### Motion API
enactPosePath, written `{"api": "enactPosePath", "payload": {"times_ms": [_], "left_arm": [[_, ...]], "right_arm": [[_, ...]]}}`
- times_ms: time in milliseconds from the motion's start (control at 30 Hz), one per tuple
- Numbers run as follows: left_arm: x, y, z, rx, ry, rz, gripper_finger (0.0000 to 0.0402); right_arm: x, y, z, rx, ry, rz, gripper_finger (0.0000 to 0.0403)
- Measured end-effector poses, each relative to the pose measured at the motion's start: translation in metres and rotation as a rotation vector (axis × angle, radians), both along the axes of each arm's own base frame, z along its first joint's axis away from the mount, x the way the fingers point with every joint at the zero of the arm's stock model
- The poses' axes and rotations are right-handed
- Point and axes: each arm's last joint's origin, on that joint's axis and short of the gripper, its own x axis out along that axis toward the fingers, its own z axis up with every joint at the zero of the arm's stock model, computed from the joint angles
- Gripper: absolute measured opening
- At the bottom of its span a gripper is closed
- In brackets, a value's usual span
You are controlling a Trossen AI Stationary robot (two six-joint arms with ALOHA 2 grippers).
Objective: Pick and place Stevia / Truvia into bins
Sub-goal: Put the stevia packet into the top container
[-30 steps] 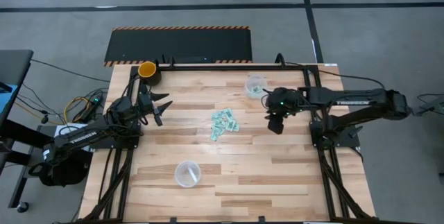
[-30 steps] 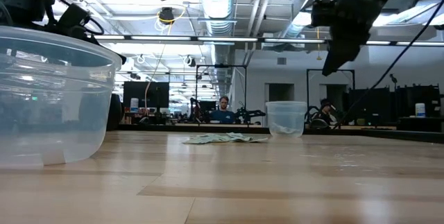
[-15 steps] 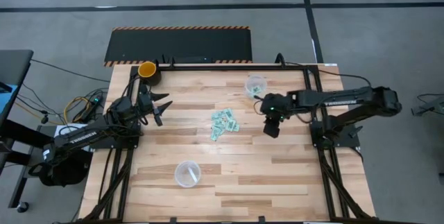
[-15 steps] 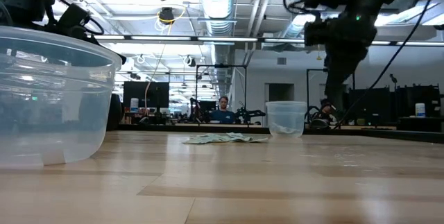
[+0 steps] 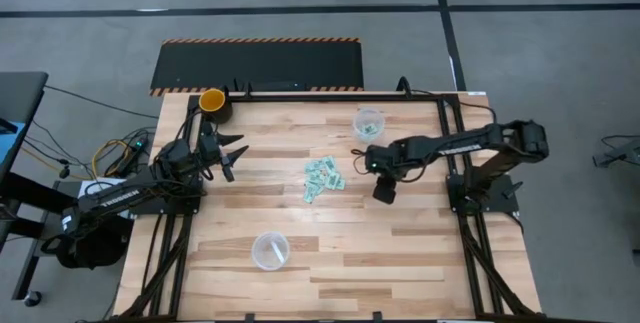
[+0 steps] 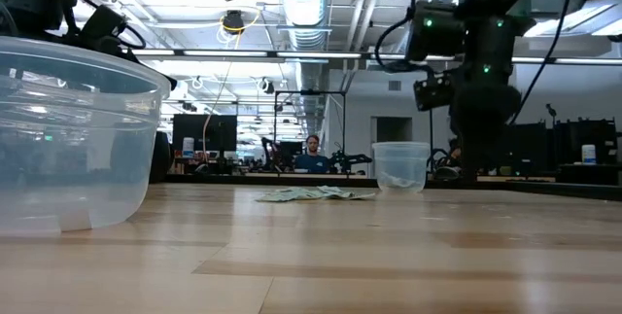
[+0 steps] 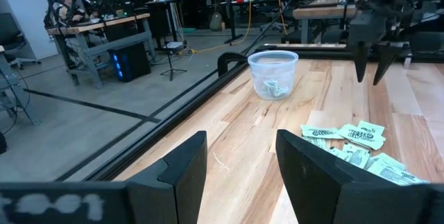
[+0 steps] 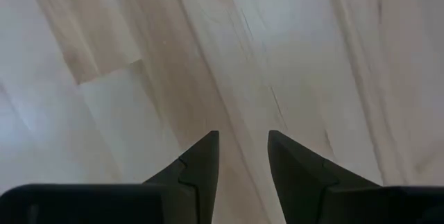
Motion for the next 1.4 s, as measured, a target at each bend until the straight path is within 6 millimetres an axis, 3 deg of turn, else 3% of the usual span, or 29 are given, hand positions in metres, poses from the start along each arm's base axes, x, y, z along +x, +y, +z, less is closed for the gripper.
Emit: {"api": "enactPosePath", "payload": {"times_ms": [333, 567, 800, 1000, 1100, 1233, 1400], "left_arm": [[0.000, 0.000, 0.000, 0.000, 0.000, 0.000, 0.0163], [0.000, 0.000, 0.000, 0.000, 0.000, 0.000, 0.0163], [0.000, 0.000, 0.000, 0.000, 0.000, 0.000, 0.0163], [0.000, 0.000, 0.000, 0.000, -0.001, 0.000, 0.0163], [0.000, 0.000, 0.000, 0.000, 0.000, 0.000, 0.0163], [0.000, 0.000, 0.000, 0.000, 0.000, 0.000, 0.0163], [0.000, 0.000, 0.000, 0.000, 0.000, 0.000, 0.0163]], "right_arm": [[0.003, 0.000, -0.013, 0.004, 0.051, 0.013, 0.0116], [0.006, 0.001, 0.007, 0.036, -0.037, 0.036, 0.0116], [0.003, 0.016, 0.079, 0.050, -0.354, 0.201, 0.0116], [-0.031, 0.032, 0.151, -0.059, -0.779, 0.351, 0.0116], [-0.053, 0.038, 0.176, -0.147, -1.012, 0.367, 0.0116], [-0.076, 0.041, 0.181, -0.296, -1.229, 0.248, 0.0116], [-0.093, 0.040, 0.151, -0.440, -1.408, -0.129, 0.0116]]}}
